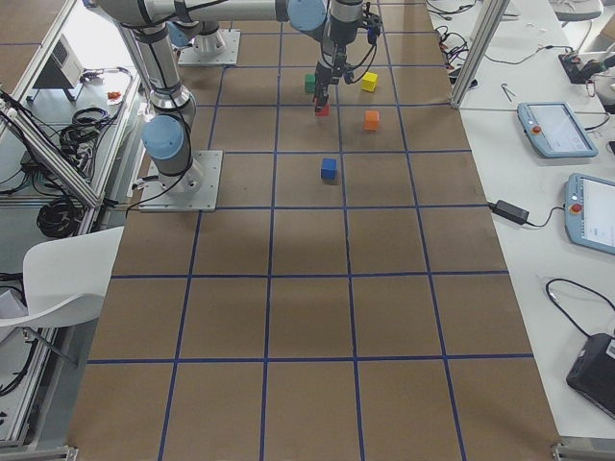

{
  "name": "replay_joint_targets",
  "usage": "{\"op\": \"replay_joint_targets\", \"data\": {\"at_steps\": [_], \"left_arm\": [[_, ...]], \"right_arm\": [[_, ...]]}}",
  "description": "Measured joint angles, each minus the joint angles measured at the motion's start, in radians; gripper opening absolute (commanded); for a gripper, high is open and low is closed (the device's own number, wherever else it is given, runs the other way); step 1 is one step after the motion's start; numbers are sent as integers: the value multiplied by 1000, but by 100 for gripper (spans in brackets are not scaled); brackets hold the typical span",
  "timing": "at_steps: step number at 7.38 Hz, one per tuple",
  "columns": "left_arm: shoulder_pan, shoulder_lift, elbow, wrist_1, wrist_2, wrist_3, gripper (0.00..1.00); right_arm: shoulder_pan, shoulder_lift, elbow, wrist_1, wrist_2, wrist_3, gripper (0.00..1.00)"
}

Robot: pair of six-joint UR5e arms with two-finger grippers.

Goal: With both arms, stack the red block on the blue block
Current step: 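Carry the red cube with the left gripper toward the table center, then set the red cube down and open the left gripper, then lower the right gripper to the red cube while the left arm withdraws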

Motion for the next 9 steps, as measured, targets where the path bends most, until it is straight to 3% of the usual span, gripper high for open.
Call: {"op": "replay_joint_targets", "data": {"at_steps": [1,5,9], "left_arm": [[-5,-12,0,6,2,-6,100],[7,12,-1,12,11,18,100],[229,175,-47,-29,51,174,100]], "right_arm": [[0,0,0,0,0,1,100],[0,0,1,2,0,2,100],[70,5,97,-33,14,52,100]]}}
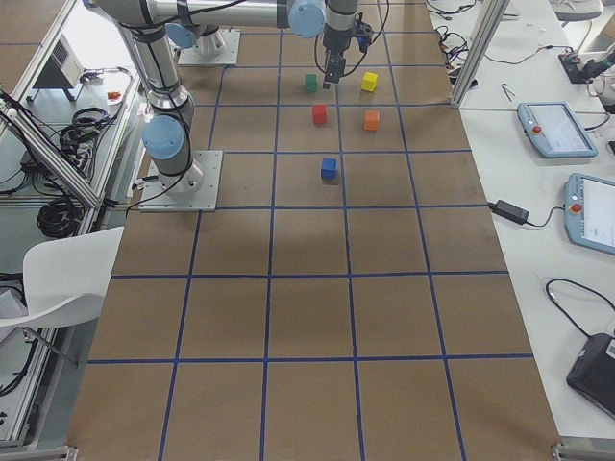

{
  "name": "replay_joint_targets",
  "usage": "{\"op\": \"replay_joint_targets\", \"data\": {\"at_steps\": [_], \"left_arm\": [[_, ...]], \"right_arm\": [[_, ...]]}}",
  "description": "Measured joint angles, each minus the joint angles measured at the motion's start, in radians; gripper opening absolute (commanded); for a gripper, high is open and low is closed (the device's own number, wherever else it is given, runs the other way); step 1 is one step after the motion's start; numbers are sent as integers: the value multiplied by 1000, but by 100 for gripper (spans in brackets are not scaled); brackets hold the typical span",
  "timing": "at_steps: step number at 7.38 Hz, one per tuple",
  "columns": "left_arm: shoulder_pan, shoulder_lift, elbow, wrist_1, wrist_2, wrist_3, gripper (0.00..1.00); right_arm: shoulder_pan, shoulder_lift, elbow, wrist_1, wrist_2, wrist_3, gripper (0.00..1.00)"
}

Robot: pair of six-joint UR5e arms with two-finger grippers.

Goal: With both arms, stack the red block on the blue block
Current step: 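Lower the right gripper to the red cube while the left arm withdraws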

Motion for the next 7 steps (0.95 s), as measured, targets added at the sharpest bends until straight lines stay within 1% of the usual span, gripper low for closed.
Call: {"op": "replay_joint_targets", "data": {"at_steps": [1,2,4,5,7], "left_arm": [[56,54,-10,-48,6,72,100],[107,112,-12,-124,10,154,100],[195,220,-11,-266,18,283,100],[227,273,-14,-312,42,327,100],[261,349,-21,-339,103,356,100]], "right_arm": [[39,7,39,-46,2,41,100],[75,13,99,-123,3,81,100],[141,25,245,-335,0,160,100],[169,41,305,-436,-1,191,100],[212,93,347,-531,-5,267,100]]}}
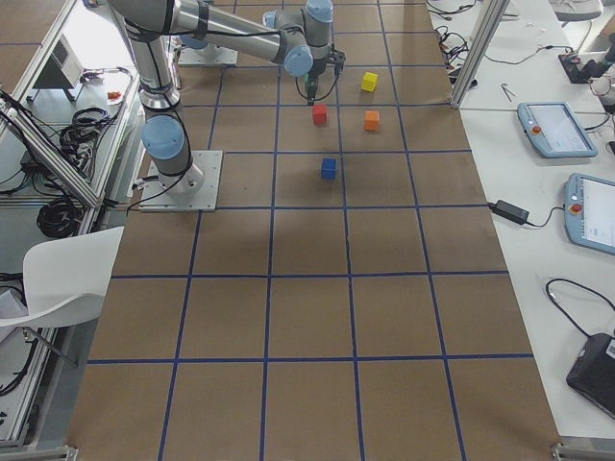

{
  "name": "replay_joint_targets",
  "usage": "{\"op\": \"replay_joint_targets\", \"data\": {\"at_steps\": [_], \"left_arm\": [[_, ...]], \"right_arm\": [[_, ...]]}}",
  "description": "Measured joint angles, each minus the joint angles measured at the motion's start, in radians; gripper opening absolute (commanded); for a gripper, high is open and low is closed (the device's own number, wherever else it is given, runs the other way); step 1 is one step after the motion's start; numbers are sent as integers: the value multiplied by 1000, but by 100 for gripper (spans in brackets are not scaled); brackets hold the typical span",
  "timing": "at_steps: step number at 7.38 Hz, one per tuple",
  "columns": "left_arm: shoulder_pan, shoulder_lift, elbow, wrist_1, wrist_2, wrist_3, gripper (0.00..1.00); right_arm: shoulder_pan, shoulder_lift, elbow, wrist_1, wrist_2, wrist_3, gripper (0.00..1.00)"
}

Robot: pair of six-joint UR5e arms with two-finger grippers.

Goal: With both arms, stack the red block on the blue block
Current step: 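Lower the right gripper to the red cube while the left arm withdraws, then close the right gripper on the red cube and lift it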

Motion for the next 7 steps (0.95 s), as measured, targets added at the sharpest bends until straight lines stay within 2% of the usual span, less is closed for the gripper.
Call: {"op": "replay_joint_targets", "data": {"at_steps": [4,5,6,7], "left_arm": [[26,22,-20,-3,13,21,100],[27,23,-24,-2,11,21,100],[26,23,-26,-2,10,21,100],[26,23,-26,-1,10,20,100]], "right_arm": [[48,147,6,-190,-20,28,100],[49,168,7,-206,-37,1,97],[49,179,8,-211,-45,-35,72],[50,186,9,-213,-48,-62,35]]}}
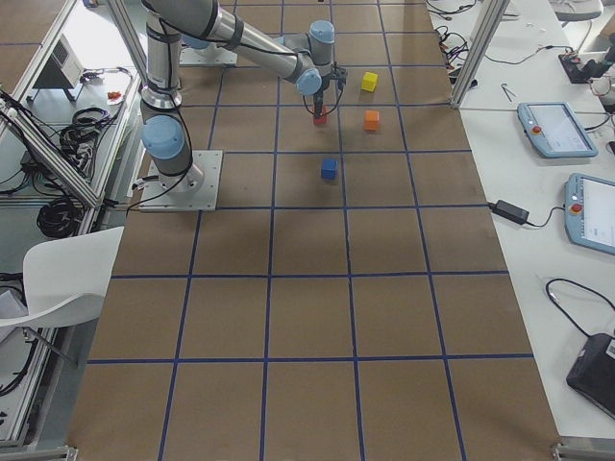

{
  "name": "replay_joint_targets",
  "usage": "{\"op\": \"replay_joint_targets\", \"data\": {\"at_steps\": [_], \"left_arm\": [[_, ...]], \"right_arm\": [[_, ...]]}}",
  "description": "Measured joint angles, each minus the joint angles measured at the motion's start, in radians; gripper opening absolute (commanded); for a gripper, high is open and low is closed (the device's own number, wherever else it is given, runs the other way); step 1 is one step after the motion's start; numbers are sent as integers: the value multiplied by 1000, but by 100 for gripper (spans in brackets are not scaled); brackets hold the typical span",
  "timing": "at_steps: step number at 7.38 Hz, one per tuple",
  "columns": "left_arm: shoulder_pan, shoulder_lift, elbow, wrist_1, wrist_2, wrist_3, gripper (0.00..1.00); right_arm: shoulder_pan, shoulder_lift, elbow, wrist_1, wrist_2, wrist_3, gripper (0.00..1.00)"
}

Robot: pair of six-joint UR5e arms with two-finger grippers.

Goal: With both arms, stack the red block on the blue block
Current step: 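Close the right gripper on the red cube and lift it, then carry the red cube with the right gripper over the blue cube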

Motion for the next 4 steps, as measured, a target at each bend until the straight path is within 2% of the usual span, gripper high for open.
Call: {"op": "replay_joint_targets", "data": {"at_steps": [1,2,4], "left_arm": [[0,0,0,1,0,1,100],[0,0,0,1,0,1,100],[1,0,0,1,0,2,100]], "right_arm": [[0,5,0,2,-2,-27,24],[-3,4,-1,10,-13,-49,18],[-28,-30,-6,80,-72,-92,14]]}}
